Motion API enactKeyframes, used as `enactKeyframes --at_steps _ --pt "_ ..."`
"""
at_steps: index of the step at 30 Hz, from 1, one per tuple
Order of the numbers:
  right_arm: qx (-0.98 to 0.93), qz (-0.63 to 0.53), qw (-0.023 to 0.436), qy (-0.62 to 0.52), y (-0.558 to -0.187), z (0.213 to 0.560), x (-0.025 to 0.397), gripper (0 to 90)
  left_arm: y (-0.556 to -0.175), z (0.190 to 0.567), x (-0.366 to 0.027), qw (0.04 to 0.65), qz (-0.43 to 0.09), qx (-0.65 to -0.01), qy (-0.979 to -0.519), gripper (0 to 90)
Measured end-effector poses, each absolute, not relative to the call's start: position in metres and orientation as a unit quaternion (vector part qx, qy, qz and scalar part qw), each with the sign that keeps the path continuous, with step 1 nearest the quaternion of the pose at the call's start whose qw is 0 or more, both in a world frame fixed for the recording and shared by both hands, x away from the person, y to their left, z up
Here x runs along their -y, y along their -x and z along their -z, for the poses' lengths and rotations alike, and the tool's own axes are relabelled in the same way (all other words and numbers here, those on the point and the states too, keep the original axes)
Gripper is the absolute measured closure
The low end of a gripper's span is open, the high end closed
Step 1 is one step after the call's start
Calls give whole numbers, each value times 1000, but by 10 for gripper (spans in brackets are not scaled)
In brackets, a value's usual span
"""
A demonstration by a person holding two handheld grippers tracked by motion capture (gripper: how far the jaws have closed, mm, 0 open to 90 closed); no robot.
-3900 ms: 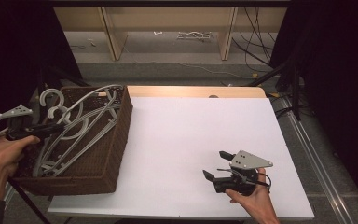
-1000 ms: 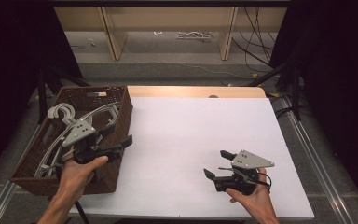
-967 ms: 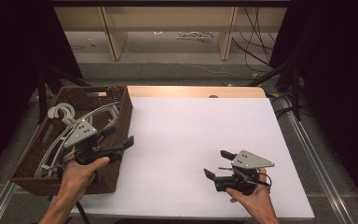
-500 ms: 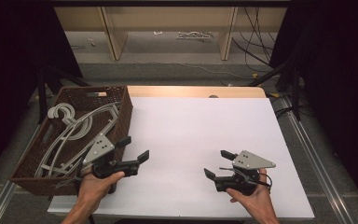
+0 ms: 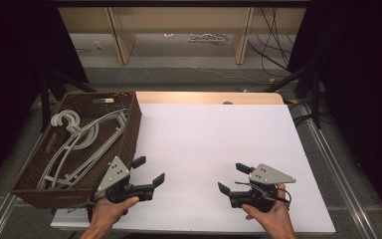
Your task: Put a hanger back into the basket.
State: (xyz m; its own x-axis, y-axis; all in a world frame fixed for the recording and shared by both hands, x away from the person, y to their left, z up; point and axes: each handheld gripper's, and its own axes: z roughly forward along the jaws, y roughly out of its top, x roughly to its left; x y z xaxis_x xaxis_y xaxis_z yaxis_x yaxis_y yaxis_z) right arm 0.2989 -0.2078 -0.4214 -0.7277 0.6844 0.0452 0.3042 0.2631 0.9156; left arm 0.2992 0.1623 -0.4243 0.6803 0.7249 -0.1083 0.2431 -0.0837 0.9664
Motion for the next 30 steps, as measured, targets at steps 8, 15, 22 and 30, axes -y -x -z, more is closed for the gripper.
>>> enactKeyframes --at_steps 8,15,22,30 --pt "-771 -520 173 -324 -287 430 211 163 -286 437 -159 574 -210 -333 -718 158" --pt "-770 -513 173 -337 -277 433 218 163 -286 437 -162 564 -218 -324 -727 158" --pt "-766 -515 177 -340 -275 435 219 163 -287 437 -164 563 -219 -328 -726 158" --pt "-771 -509 177 -341 -275 434 219 164 -288 439 -163 566 -214 -330 -724 159"
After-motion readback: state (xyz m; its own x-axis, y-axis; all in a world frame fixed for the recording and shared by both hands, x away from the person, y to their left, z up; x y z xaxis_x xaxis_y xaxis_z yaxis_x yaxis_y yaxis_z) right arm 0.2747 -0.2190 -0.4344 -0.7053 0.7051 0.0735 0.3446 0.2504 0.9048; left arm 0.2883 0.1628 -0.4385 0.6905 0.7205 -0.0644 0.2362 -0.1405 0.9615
